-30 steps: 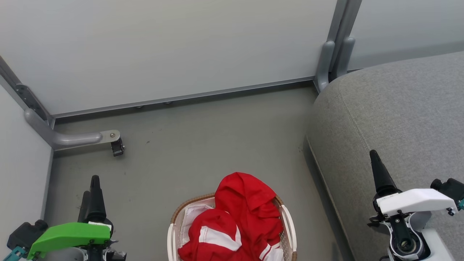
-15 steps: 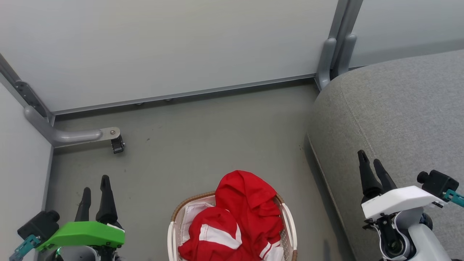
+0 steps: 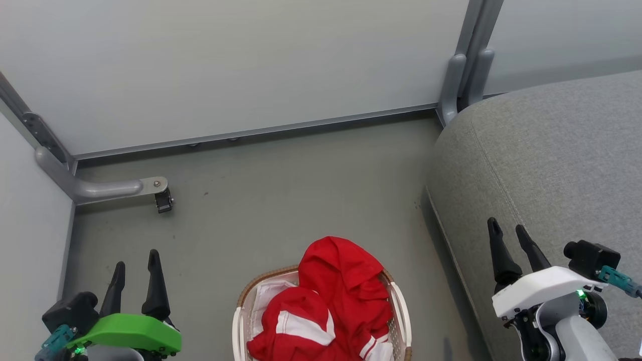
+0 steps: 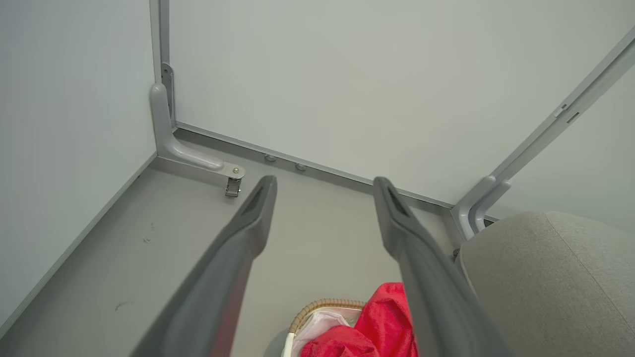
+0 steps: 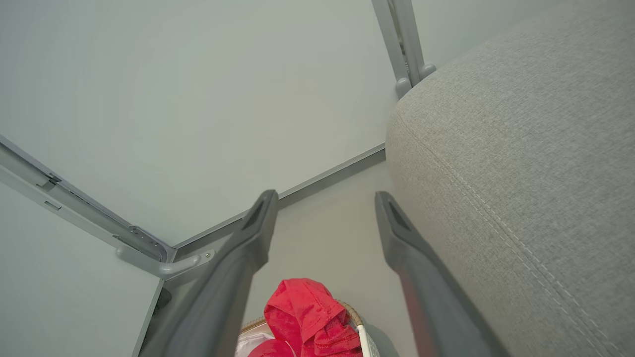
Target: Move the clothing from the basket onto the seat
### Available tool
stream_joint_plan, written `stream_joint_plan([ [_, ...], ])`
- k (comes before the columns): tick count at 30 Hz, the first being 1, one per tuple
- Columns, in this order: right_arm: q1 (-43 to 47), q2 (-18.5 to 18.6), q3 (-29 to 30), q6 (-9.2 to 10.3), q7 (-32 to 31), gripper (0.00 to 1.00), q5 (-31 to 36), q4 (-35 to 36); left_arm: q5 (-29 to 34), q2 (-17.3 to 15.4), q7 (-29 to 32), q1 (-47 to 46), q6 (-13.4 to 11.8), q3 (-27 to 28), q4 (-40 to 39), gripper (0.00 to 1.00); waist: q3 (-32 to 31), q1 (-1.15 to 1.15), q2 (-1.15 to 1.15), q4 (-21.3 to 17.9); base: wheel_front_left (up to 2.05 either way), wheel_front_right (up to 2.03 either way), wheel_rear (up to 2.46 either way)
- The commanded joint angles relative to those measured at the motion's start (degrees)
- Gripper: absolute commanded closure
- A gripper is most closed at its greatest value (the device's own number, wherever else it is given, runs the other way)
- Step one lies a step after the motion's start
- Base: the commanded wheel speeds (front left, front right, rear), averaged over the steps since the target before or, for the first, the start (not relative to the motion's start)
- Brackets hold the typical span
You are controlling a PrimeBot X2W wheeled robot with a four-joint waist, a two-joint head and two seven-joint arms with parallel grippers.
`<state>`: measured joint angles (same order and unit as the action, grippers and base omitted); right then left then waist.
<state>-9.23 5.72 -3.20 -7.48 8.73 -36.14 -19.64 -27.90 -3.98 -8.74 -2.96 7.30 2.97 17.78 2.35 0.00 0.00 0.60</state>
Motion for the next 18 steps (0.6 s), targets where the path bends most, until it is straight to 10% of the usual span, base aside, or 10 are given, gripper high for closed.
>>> stream_joint_plan([
  [1,0.0,0.3,0.0,-0.01,0.7,0.00,1.7,0.0,1.8,-0.3,-0.6,0.1,0.1,0.1,-0.3,0.00,0.0,0.00,0.00,0.0,0.00,0.00,0.00],
  [18,1.4,0.3,-1.7,-0.02,2.9,0.00,12.0,-1.1,12.0,0.0,-2.8,1.4,-0.4,-1.0,0.9,0.00,0.2,0.00,0.00,0.2,0.00,0.00,0.00],
])
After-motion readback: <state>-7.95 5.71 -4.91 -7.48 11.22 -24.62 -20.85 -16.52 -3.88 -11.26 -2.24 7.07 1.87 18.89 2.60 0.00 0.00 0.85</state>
